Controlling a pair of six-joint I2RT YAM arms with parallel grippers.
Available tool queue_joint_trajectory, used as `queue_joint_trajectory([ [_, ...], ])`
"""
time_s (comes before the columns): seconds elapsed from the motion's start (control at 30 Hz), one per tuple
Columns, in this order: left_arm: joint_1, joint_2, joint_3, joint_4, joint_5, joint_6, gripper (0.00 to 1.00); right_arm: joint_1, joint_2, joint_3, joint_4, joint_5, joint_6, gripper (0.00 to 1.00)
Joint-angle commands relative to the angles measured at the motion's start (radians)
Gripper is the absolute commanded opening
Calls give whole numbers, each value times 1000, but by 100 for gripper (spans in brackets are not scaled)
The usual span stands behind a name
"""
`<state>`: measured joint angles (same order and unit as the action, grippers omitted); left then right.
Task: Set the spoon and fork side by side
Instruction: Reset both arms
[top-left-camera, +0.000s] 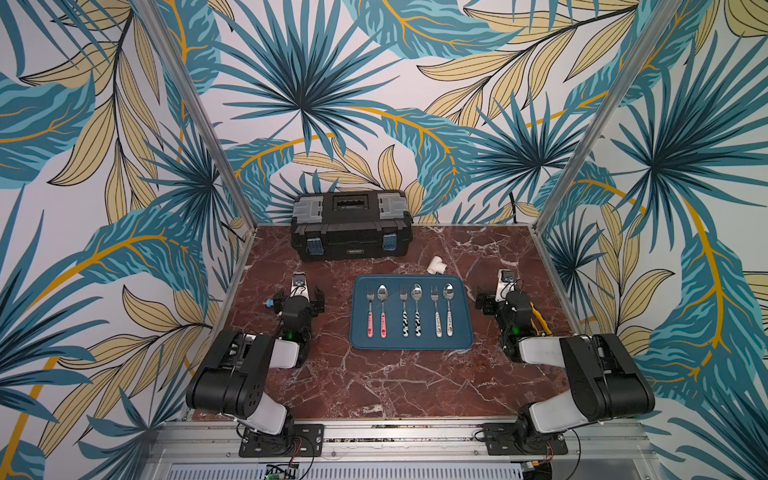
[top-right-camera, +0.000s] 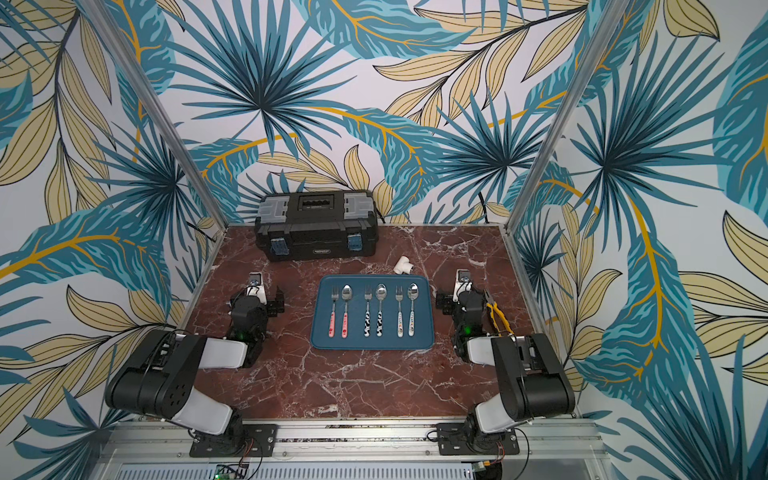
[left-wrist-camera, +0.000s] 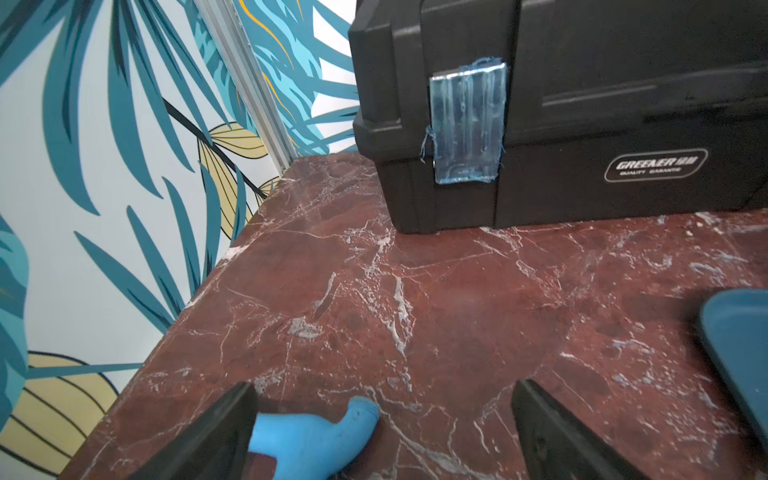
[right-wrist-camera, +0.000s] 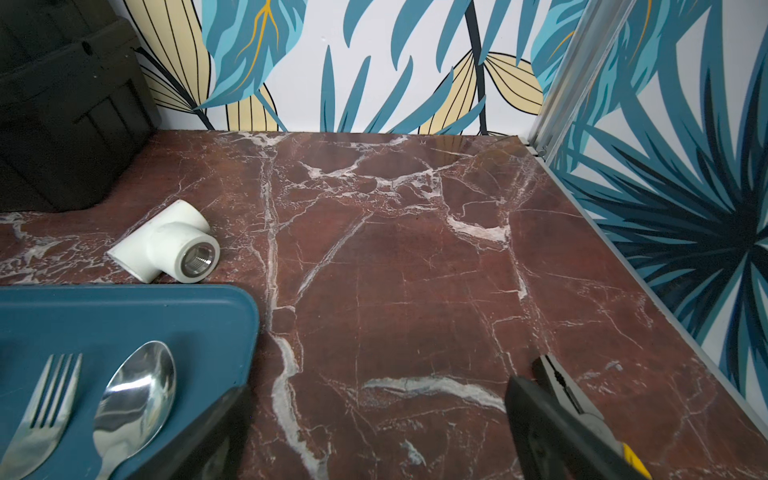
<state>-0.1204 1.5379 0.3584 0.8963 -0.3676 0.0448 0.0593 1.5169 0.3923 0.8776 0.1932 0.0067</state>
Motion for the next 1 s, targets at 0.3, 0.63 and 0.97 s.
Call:
queue_joint_trajectory([
  [0.3, 10, -16, 33, -40, 33, -14, 100, -7, -6, 10, -12, -17, 1, 99],
  [0.63, 10, -16, 33, -39, 33, -14, 100, -7, -6, 10, -12, -17, -1, 99],
  [0.97, 9, -16, 34, -42, 33, -14, 100, -6, -6, 11, -12, -17, 1, 100],
])
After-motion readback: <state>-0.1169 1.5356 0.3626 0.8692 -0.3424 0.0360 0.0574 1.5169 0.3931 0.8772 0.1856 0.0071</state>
